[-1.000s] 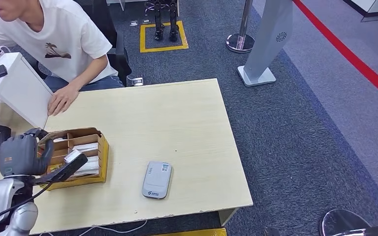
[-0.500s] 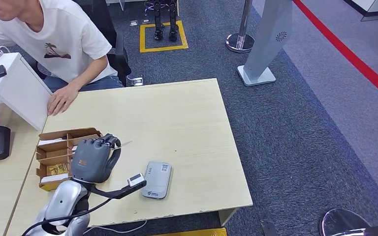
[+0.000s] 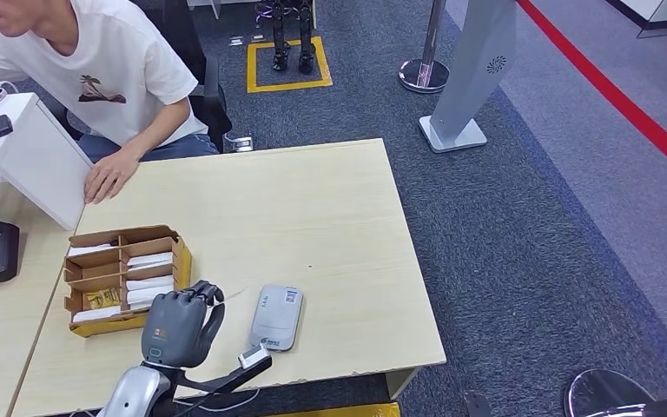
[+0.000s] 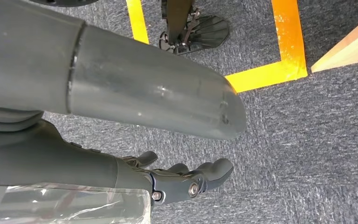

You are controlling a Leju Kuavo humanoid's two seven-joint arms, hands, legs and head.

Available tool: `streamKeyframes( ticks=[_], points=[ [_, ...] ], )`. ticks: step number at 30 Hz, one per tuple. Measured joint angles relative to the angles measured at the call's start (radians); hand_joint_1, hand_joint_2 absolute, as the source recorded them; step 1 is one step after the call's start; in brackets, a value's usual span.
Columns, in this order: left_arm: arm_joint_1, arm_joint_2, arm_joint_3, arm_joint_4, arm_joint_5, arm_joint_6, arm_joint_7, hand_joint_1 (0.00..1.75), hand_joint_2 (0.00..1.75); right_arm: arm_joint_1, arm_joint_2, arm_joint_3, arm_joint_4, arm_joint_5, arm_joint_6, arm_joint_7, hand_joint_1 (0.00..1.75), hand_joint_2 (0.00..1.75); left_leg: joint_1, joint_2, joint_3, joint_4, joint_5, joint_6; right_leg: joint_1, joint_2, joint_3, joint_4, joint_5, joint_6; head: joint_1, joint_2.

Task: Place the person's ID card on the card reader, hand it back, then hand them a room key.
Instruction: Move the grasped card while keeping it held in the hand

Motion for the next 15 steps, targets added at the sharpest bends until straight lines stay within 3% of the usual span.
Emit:
streamKeyframes(
  ticks=[8, 15],
  points=[
    [0.001, -0.037, 0.067, 0.054, 0.013, 0.022, -0.001, 1.75, 1.75, -0.001, 0.0, 0.005, -0.001, 0.006, 0.002, 0.005, 0.0, 0.0, 0.0, 0.0, 0.0, 0.0, 0.0, 0.0, 0.0, 0.0, 0.0, 0.0, 0.0, 0.0, 0.0, 0.0],
    [-0.051, -0.065, 0.107, 0.128, 0.02, 0.03, -0.016, 1.75, 1.75, -0.006, 0.0, 0.022, -0.002, 0.02, 0.003, 0.012, 0.0, 0.0, 0.0, 0.0, 0.0, 0.0, 0.0, 0.0, 0.0, 0.0, 0.0, 0.0, 0.0, 0.0, 0.0, 0.0]
  ],
)
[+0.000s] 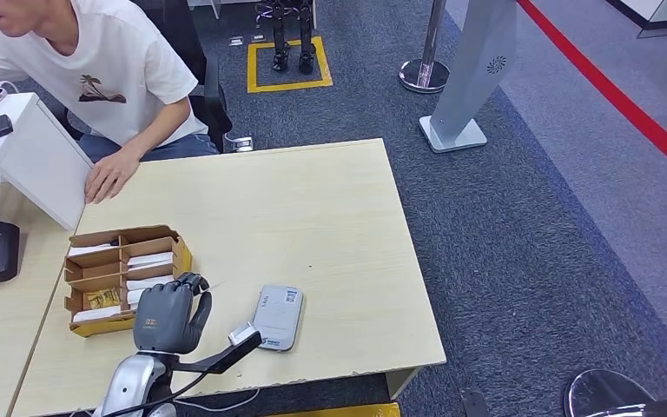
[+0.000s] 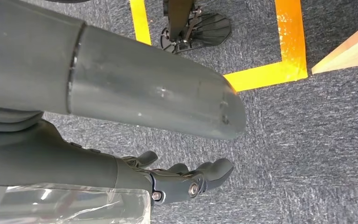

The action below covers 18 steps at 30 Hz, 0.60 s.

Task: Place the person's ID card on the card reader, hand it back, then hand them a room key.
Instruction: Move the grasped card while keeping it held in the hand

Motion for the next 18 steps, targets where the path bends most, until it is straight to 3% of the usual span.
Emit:
streamKeyframes(
  ticks=[10, 18],
  points=[
    [-0.114, -0.046, 0.016, 0.098, 0.011, -0.004, -0.04, 1.75, 1.75, -0.013, 0.0, 0.026, 0.0, 0.005, 0.002, 0.009, 0.0, 0.0, 0.0, 0.0, 0.0, 0.0, 0.0, 0.0, 0.0, 0.0, 0.0, 0.0, 0.0, 0.0, 0.0, 0.0],
    [-0.131, -0.097, 0.009, 0.159, 0.05, -0.011, -0.074, 1.75, 1.75, -0.016, 0.0, 0.038, 0.0, -0.006, 0.001, 0.009, 0.0, 0.0, 0.0, 0.0, 0.0, 0.0, 0.0, 0.0, 0.0, 0.0, 0.0, 0.0, 0.0, 0.0, 0.0, 0.0]
  ],
)
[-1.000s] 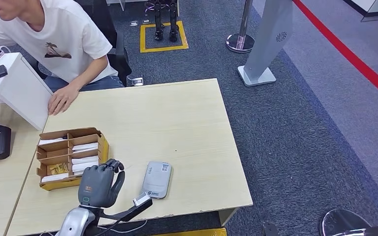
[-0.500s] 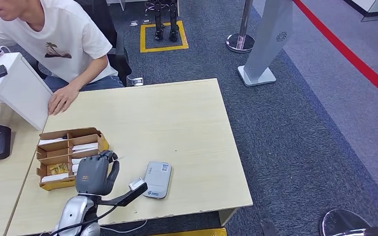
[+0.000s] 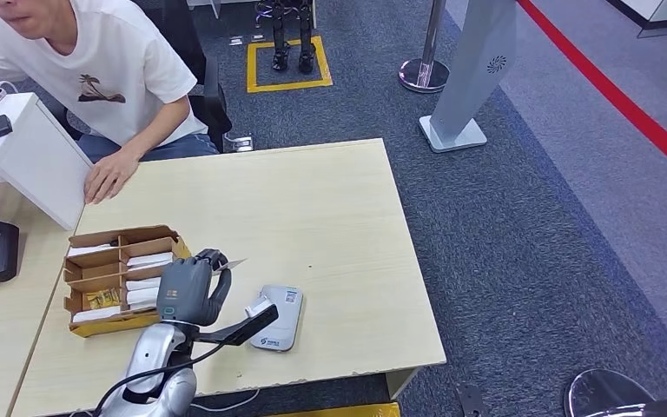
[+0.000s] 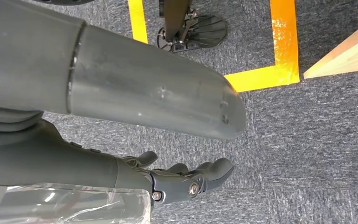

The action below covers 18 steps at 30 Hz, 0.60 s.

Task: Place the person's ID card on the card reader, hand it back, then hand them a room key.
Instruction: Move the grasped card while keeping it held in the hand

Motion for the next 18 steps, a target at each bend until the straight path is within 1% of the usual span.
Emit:
streamKeyframes(
  ticks=[3, 10, 18],
  points=[
    [0.005, -0.014, -0.015, 0.017, 0.009, 0.001, -0.011, 1.75, 1.75, 0.0, 0.0, 0.004, 0.0, -0.006, -0.001, 0.0, 0.0, 0.0, 0.0, 0.0, 0.0, 0.0, 0.0, 0.0, 0.0, 0.0, 0.0, 0.0, 0.0, 0.0, 0.0, 0.0],
    [0.046, -0.04, -0.056, 0.032, 0.012, 0.013, -0.022, 1.75, 1.75, 0.001, 0.0, 0.006, 0.0, -0.018, -0.001, 0.0, 0.0, 0.0, 0.0, 0.0, 0.0, 0.0, 0.0, 0.0, 0.0, 0.0, 0.0, 0.0, 0.0, 0.0, 0.0, 0.0],
    [0.084, -0.054, -0.083, 0.033, 0.013, 0.019, -0.024, 1.75, 1.75, 0.004, 0.0, 0.006, 0.0, -0.027, -0.004, -0.001, 0.0, 0.0, 0.0, 0.0, 0.0, 0.0, 0.0, 0.0, 0.0, 0.0, 0.0, 0.0, 0.0, 0.0, 0.0, 0.0]
  ],
)
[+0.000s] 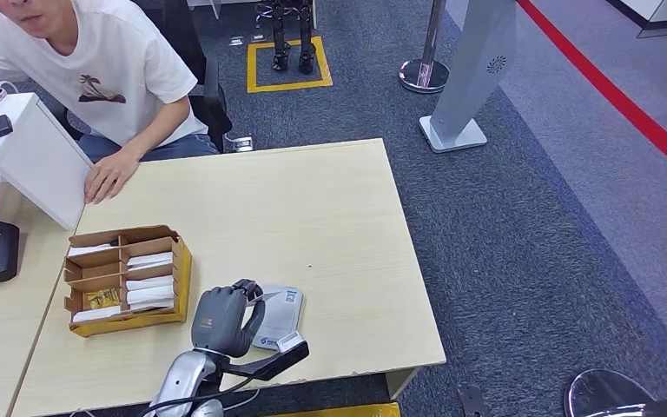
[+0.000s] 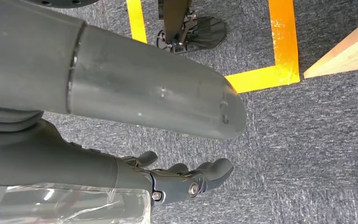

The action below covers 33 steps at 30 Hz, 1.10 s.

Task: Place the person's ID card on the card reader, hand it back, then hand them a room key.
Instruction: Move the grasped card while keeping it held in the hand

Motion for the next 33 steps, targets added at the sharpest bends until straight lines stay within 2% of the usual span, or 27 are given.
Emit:
streamKeyframes(
  ticks=[16, 22, 33],
  points=[
    [0.032, -0.007, -0.015, 0.0, -0.003, 0.0, -0.002, 1.75, 1.75, 0.003, 0.0, 0.0, 0.0, -0.01, -0.002, -0.002, 0.0, 0.0, 0.0, 0.0, 0.0, 0.0, 0.0, 0.0, 0.0, 0.0, 0.0, 0.0, 0.0, 0.0, 0.0, 0.0],
    [0.082, -0.008, -0.029, 0.002, -0.021, -0.003, 0.027, 1.75, 1.75, 0.013, 0.0, 0.0, 0.0, -0.03, -0.014, -0.011, 0.0, 0.0, 0.0, 0.0, 0.0, 0.0, 0.0, 0.0, 0.0, 0.0, 0.0, 0.0, 0.0, 0.0, 0.0, 0.0],
    [0.095, -0.023, -0.03, 0.018, 0.015, 0.013, 0.042, 1.75, 1.75, 0.018, 0.0, -0.001, 0.0, -0.042, -0.02, -0.015, 0.0, 0.0, 0.0, 0.0, 0.0, 0.0, 0.0, 0.0, 0.0, 0.0, 0.0, 0.0, 0.0, 0.0, 0.0, 0.0]
  ],
)
